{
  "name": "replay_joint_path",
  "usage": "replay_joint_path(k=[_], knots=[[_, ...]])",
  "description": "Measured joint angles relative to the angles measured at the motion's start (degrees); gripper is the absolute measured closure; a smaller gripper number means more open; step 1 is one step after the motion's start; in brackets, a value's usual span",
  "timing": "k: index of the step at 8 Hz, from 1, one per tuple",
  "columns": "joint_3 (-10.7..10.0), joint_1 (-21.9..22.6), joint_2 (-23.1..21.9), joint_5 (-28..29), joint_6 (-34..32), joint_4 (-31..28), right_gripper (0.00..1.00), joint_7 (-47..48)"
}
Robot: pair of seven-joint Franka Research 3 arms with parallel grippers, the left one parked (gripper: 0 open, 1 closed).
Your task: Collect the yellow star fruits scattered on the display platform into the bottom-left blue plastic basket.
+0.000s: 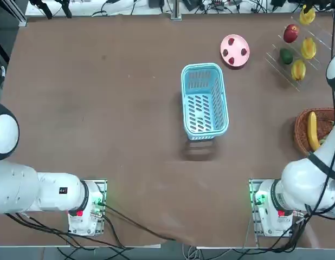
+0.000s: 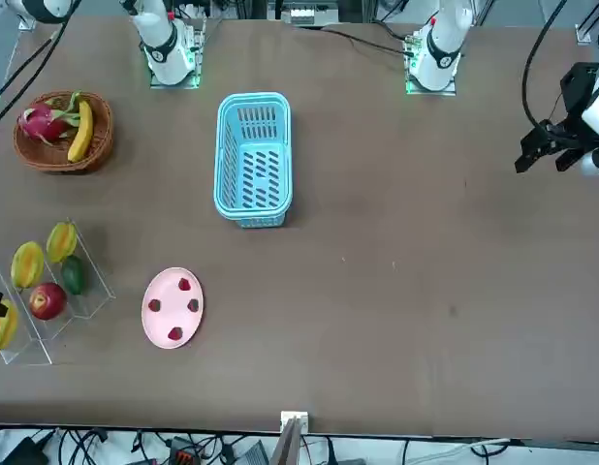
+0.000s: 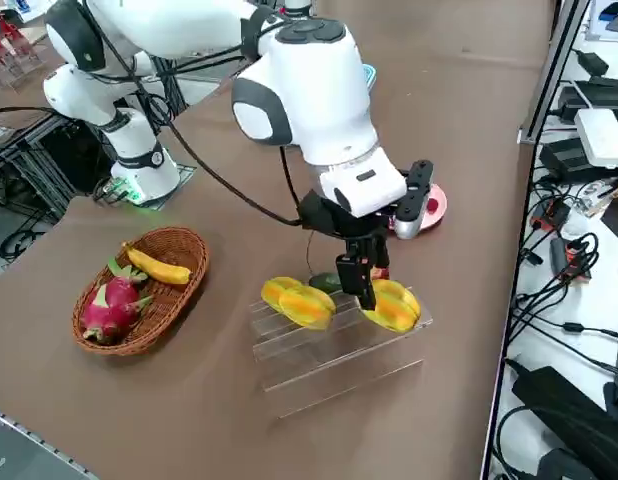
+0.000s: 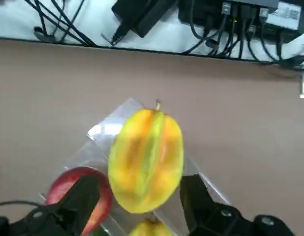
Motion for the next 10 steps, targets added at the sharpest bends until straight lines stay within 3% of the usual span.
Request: replay_joint_path(k=[10], knots=[[0.6,-1.6,3.0,5.0,0.8,2.6,0.00,0.0]])
